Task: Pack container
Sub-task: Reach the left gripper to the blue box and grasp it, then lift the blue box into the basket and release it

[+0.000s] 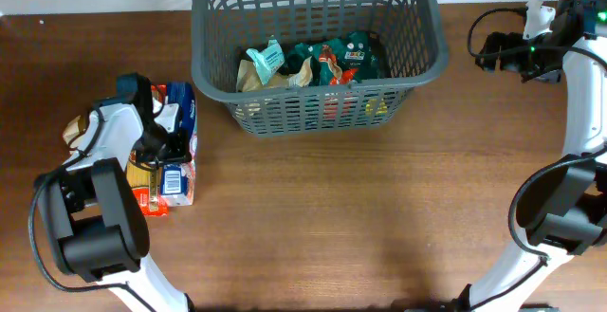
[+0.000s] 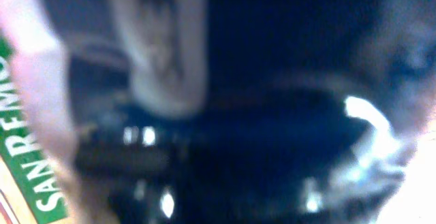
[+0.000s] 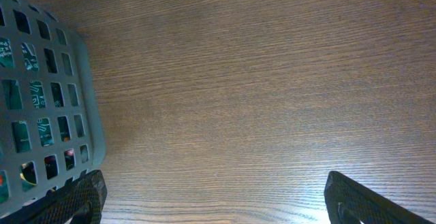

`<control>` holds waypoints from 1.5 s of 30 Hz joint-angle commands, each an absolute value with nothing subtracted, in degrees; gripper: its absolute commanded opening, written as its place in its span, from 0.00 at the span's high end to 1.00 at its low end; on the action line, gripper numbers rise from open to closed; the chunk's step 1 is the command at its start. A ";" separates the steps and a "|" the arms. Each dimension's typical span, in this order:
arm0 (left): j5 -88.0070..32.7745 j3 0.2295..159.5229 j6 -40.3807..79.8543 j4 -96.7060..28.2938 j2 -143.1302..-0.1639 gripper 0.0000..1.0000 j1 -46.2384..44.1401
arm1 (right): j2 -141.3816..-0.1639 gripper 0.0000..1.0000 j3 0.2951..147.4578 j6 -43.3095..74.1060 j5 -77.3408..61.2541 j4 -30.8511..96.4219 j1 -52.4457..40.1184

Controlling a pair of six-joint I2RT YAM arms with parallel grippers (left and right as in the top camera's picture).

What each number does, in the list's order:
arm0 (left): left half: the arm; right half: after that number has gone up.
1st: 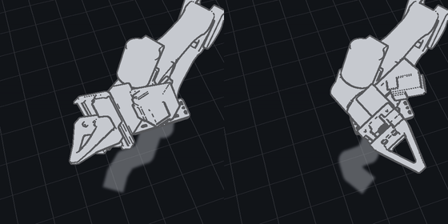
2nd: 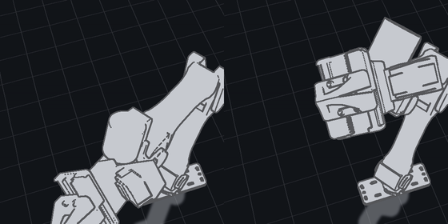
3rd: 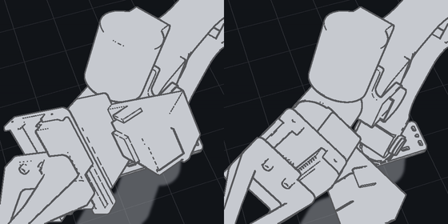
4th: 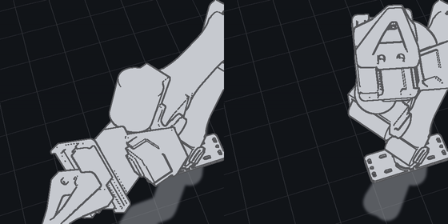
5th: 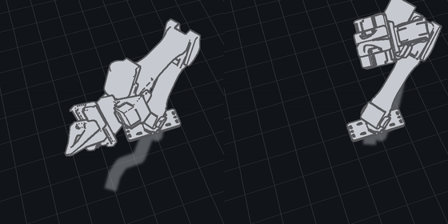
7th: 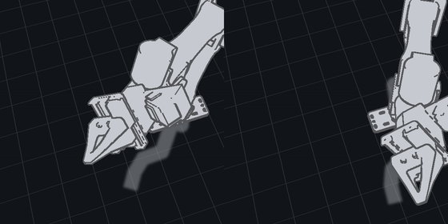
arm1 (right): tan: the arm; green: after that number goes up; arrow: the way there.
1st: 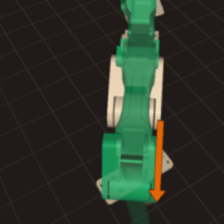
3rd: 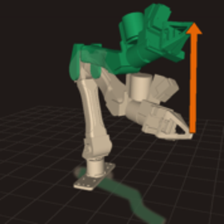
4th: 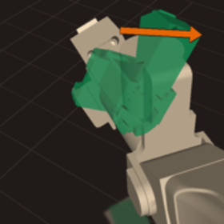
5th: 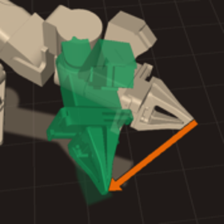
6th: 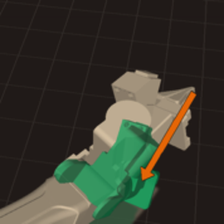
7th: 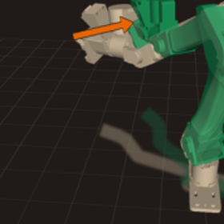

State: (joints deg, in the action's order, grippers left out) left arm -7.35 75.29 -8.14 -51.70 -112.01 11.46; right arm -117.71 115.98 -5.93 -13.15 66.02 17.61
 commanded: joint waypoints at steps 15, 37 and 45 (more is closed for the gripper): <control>-11.73 122.58 -10.44 -65.06 -106.59 0.98 10.55 | -116.86 0.01 115.81 -5.48 -13.65 66.02 17.65; -11.64 138.80 -56.55 -59.40 -117.91 0.98 -20.51 | -116.86 0.01 115.79 -5.48 -13.65 66.02 17.65; -11.60 138.80 -56.45 -63.92 -128.75 0.98 -20.47 | -116.86 0.01 115.79 -5.48 -13.65 66.02 17.65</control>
